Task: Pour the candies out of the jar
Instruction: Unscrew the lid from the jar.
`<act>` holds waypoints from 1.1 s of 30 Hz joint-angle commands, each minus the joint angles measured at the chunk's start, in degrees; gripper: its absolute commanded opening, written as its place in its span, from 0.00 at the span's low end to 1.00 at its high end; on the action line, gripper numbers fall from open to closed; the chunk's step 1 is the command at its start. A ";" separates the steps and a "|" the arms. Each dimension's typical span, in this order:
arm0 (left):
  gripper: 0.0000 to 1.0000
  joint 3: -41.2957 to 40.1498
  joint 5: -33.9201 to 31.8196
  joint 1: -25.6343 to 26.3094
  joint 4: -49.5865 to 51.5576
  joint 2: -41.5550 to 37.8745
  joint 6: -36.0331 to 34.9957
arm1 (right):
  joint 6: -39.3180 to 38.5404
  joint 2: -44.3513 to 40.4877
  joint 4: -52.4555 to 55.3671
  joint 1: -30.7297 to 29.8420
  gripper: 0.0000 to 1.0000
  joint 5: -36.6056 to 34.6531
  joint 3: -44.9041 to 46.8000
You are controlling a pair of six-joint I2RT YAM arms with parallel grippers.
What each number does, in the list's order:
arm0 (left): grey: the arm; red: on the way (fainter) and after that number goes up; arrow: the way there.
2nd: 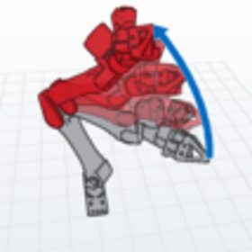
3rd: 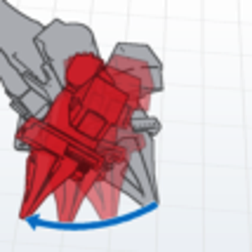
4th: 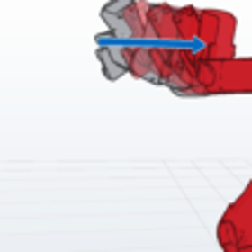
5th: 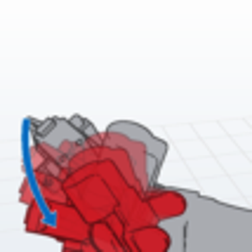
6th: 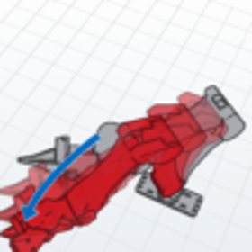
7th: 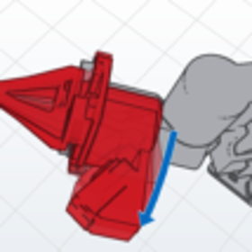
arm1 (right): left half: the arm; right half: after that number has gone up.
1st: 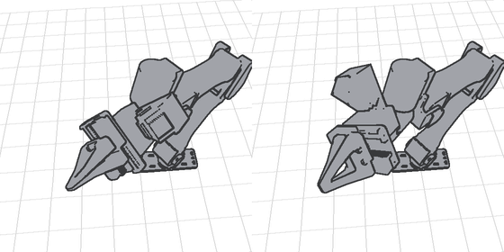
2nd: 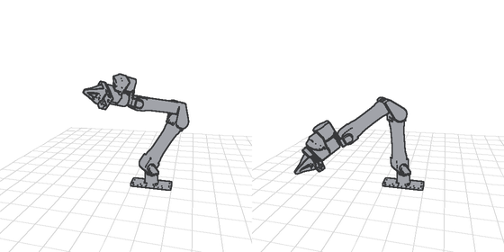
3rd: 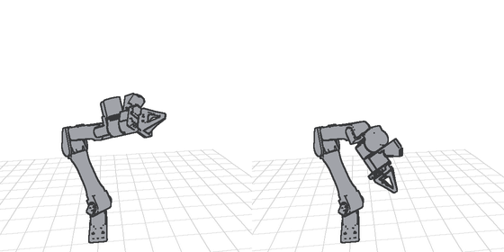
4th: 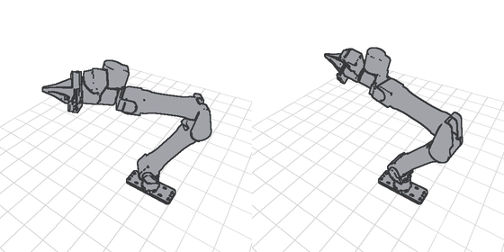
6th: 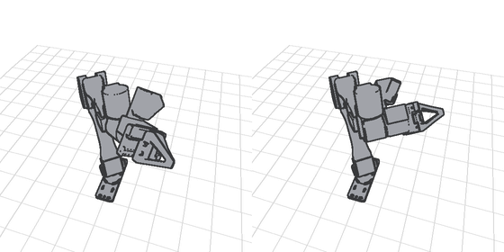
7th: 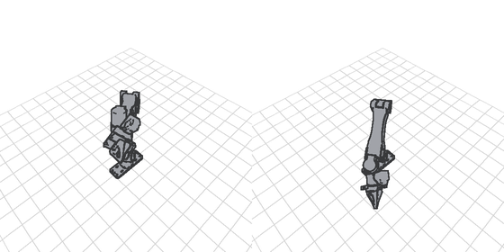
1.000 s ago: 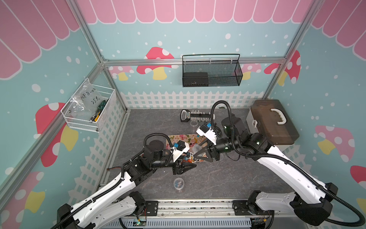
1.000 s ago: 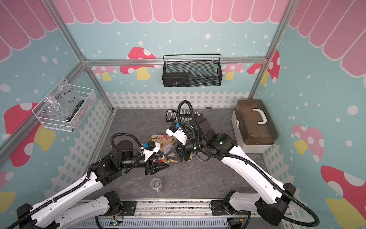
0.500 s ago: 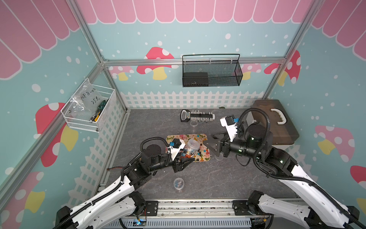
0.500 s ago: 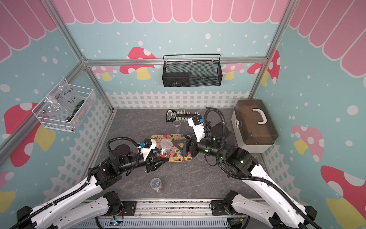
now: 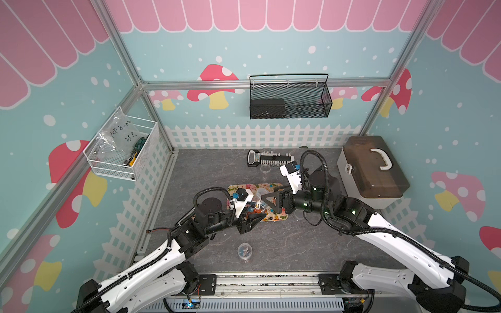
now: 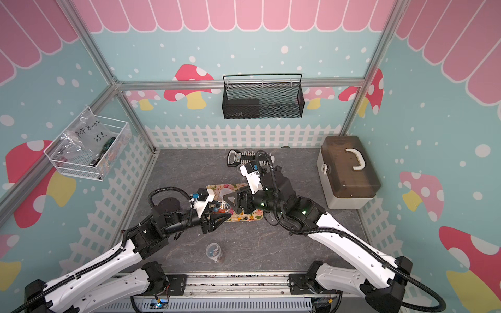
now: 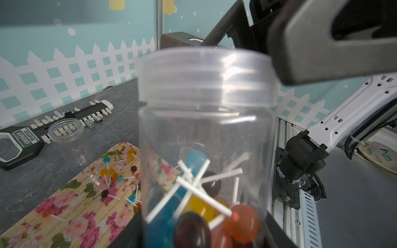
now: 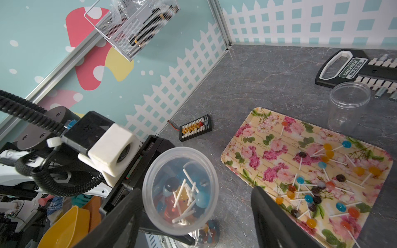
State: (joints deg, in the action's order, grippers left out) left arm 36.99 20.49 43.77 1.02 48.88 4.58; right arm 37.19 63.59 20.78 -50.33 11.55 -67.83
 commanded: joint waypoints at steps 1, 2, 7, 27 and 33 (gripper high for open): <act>0.55 0.01 -0.13 0.43 -2.90 0.46 0.61 | 0.70 0.86 -1.86 -0.56 0.77 -0.06 -1.98; 0.55 0.10 0.06 0.52 -3.00 0.70 0.66 | 0.48 1.20 -1.90 -0.56 0.76 0.12 -2.19; 0.55 0.45 0.14 0.88 -2.87 1.22 0.61 | -0.95 2.47 -1.66 -0.58 0.71 1.03 -3.57; 0.55 1.06 0.16 1.06 -2.60 0.80 0.49 | -2.30 4.26 0.65 -0.56 0.61 2.34 -3.37; 0.55 1.15 0.24 1.31 -2.19 0.54 0.70 | -2.65 4.35 0.79 -0.60 0.60 2.41 -3.11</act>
State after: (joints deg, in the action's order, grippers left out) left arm 36.99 20.53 44.75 0.56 50.35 4.58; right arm 34.96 67.53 20.56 -50.37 13.37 -70.37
